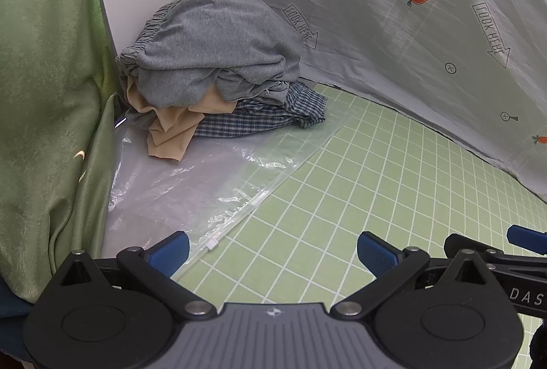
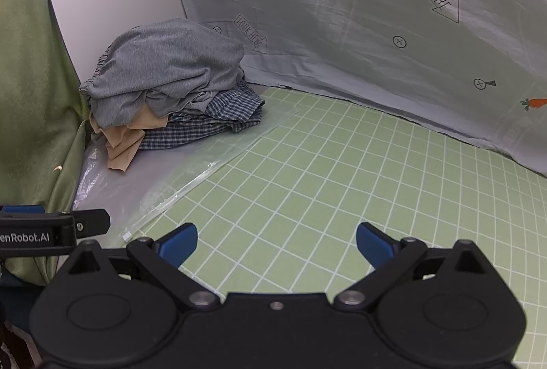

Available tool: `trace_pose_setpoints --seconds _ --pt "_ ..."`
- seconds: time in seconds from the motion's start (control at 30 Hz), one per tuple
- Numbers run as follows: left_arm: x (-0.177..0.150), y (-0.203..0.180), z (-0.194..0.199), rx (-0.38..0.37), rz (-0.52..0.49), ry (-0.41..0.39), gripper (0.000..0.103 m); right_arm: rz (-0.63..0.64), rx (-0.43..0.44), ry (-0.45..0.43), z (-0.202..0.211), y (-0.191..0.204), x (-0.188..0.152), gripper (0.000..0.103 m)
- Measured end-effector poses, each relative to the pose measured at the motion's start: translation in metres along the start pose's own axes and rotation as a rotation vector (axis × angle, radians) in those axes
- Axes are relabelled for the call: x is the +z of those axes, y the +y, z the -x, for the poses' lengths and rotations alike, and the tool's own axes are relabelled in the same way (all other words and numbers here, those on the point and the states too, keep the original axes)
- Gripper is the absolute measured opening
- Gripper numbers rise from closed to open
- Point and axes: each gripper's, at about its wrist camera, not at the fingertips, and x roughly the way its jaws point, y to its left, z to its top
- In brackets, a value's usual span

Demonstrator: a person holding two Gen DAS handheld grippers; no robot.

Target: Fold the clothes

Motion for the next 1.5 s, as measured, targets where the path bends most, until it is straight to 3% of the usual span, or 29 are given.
trace_pose_setpoints --seconds 1.5 --pt "-0.0004 0.0021 -0.0026 0.008 0.013 0.001 0.103 -0.007 -0.015 -0.005 0.0005 0.0032 -0.0019 0.1"
